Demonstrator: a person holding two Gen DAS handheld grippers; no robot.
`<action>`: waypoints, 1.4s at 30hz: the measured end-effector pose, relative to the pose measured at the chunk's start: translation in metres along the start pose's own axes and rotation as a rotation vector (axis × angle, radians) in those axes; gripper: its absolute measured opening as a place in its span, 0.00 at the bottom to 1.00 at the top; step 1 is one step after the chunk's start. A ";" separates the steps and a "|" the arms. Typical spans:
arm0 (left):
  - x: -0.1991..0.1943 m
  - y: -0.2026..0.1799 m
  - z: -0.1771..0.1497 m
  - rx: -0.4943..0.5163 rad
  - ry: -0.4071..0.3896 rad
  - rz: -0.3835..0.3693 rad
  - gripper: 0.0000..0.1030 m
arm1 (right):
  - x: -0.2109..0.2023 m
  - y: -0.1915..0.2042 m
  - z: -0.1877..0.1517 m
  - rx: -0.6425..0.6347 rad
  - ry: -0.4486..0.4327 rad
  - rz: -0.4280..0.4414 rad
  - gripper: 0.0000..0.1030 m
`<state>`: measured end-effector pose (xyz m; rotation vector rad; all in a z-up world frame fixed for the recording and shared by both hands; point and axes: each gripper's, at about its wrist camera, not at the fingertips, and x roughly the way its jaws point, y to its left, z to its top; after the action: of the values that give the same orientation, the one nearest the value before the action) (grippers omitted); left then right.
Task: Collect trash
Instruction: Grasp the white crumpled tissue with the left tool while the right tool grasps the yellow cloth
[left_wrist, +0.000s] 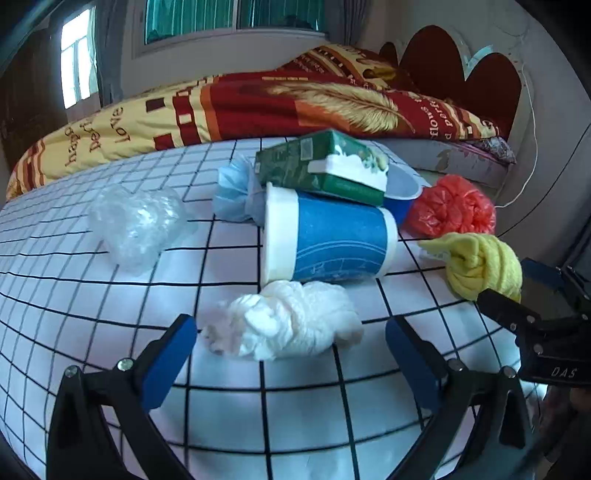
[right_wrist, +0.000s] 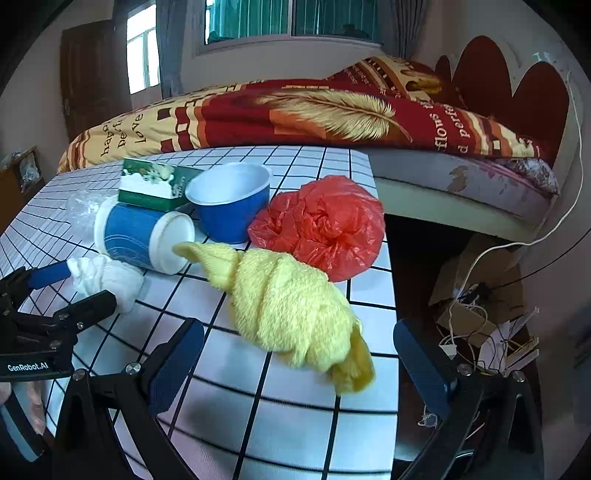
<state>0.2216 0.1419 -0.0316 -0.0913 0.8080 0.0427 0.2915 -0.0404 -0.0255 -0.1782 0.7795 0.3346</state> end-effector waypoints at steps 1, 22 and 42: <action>0.002 -0.001 0.001 0.000 0.005 0.001 0.99 | 0.002 -0.001 0.001 0.002 0.004 0.001 1.00; -0.007 0.015 -0.010 -0.028 0.018 -0.053 0.66 | -0.006 0.021 -0.010 -0.036 0.007 0.102 0.49; -0.034 0.009 -0.037 0.008 0.001 -0.080 0.51 | -0.061 0.025 -0.041 0.000 -0.056 0.102 0.48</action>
<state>0.1708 0.1472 -0.0330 -0.1162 0.8050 -0.0356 0.2152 -0.0430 -0.0113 -0.1283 0.7344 0.4346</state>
